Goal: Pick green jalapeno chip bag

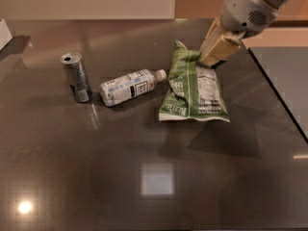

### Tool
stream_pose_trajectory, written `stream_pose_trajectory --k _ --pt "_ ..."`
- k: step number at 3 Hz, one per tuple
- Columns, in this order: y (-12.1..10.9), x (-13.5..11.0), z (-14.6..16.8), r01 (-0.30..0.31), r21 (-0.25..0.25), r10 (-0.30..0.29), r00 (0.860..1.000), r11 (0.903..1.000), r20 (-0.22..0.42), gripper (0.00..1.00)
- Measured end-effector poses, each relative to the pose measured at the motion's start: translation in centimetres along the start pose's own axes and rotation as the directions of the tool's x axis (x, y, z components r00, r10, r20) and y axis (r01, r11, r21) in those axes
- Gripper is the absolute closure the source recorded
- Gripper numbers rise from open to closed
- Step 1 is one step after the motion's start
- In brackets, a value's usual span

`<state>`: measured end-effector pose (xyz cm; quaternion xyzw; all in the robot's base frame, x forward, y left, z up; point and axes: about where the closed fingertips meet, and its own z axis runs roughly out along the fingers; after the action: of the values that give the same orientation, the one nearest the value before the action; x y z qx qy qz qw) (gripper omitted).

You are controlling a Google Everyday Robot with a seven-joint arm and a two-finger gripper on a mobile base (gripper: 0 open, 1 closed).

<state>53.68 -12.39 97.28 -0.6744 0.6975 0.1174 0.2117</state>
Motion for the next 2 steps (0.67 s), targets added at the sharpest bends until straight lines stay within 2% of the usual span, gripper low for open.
stream_pose_trajectory --k 1,2 --pt "-1.0 -1.4 -2.7 0.022 0.005 -0.022 0.999 0.9997 0.048 1.00" --pt "-2.2 -2.3 -3.4 0.028 0.053 -0.031 0.997 0.9982 0.074 1.00"
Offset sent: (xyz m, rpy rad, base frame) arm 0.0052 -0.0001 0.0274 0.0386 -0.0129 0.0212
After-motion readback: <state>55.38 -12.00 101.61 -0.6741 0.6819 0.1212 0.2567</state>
